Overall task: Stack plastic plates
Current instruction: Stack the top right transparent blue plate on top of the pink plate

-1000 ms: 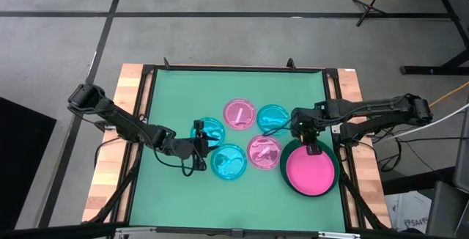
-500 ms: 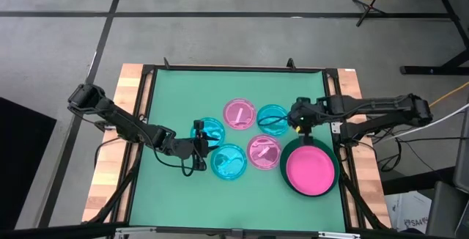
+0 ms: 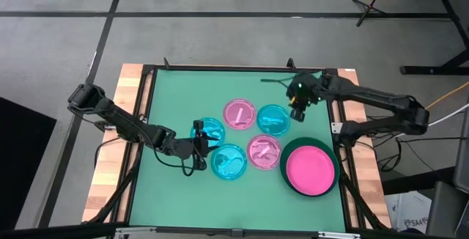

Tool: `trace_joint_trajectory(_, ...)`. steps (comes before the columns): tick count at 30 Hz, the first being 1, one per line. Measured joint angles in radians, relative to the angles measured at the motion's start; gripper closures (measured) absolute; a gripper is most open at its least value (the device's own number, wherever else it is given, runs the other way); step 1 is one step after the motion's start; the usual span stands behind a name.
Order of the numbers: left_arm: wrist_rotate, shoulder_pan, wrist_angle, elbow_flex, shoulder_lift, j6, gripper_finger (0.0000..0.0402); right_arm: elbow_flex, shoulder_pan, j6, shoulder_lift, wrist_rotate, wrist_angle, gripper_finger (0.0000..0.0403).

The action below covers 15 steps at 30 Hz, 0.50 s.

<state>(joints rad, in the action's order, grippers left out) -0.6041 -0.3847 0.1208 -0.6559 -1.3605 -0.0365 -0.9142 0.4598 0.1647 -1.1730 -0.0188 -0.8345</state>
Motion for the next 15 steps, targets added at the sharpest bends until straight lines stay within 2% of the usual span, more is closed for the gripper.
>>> trace_joint_trajectory(7, 0.000, 0.000, 0.000, 0.000, 0.000, 0.001, 0.0292, 0.000, 0.141, 0.047, -0.112, -0.080, 0.047, 0.0294)
trace_joint_trajectory(15, 0.000, 0.000, 0.000, 0.000, 0.000, 0.003, 0.0292, 0.000, 0.198, 0.153, -0.280, -0.154, 0.093, 0.0294)
